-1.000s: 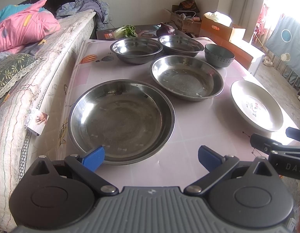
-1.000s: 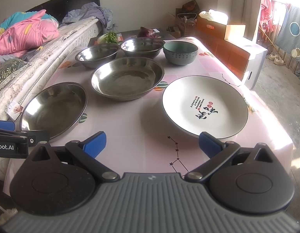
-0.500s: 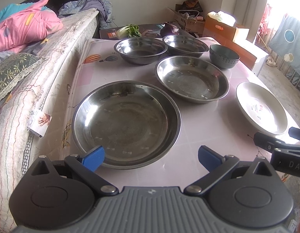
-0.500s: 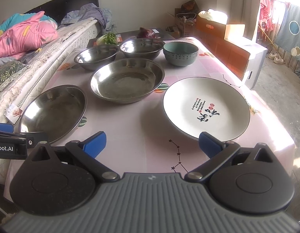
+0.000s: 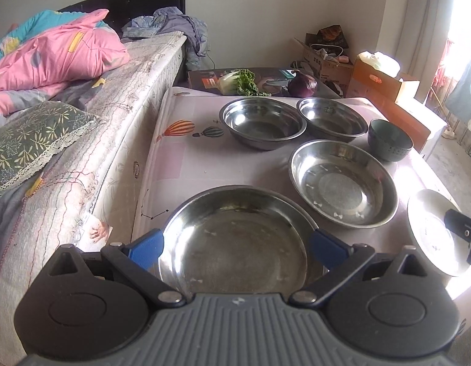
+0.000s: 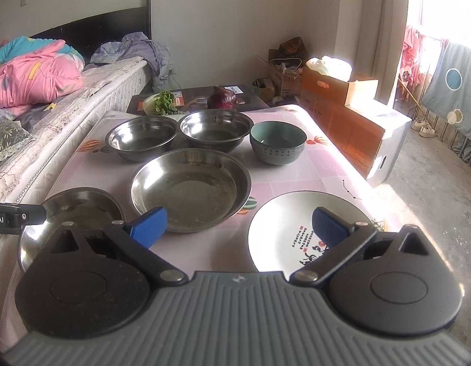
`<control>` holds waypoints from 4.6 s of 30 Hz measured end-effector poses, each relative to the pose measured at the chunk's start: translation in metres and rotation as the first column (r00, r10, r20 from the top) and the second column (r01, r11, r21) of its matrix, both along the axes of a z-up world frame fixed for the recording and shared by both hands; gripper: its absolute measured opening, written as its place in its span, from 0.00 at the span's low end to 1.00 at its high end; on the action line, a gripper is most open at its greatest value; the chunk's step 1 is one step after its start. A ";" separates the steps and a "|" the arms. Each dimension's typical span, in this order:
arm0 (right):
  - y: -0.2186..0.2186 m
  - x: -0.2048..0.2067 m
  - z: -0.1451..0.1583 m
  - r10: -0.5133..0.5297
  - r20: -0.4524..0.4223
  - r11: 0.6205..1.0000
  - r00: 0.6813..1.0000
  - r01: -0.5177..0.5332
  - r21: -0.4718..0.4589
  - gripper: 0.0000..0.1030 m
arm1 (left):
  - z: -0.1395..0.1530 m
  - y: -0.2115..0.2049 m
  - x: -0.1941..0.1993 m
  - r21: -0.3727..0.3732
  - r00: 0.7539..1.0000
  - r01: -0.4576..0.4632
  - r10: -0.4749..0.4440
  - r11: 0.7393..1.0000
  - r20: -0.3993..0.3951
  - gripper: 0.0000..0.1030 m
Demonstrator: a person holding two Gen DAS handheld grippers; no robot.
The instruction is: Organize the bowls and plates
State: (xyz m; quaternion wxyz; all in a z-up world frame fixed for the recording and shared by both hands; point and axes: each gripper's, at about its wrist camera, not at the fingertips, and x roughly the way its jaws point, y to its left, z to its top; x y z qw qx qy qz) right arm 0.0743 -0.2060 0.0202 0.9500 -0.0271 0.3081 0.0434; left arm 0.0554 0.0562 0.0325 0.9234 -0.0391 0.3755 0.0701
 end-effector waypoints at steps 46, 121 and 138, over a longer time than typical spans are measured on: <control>0.106 0.320 -0.091 0.280 -0.237 0.910 0.930 -0.179 0.374 0.44 | -0.074 0.073 0.271 0.007 0.985 0.012 -0.010 1.000 -0.173 0.37; 0.152 0.310 -0.096 0.466 -0.266 0.883 0.844 -0.425 0.200 0.16 | -0.056 0.107 0.229 -0.064 0.984 -0.072 0.061 0.995 -0.165 0.40; 0.153 0.318 -0.101 0.452 -0.269 0.888 0.850 -0.400 0.227 0.18 | -0.084 0.120 0.238 -0.192 0.963 -0.093 0.039 0.977 -0.266 0.25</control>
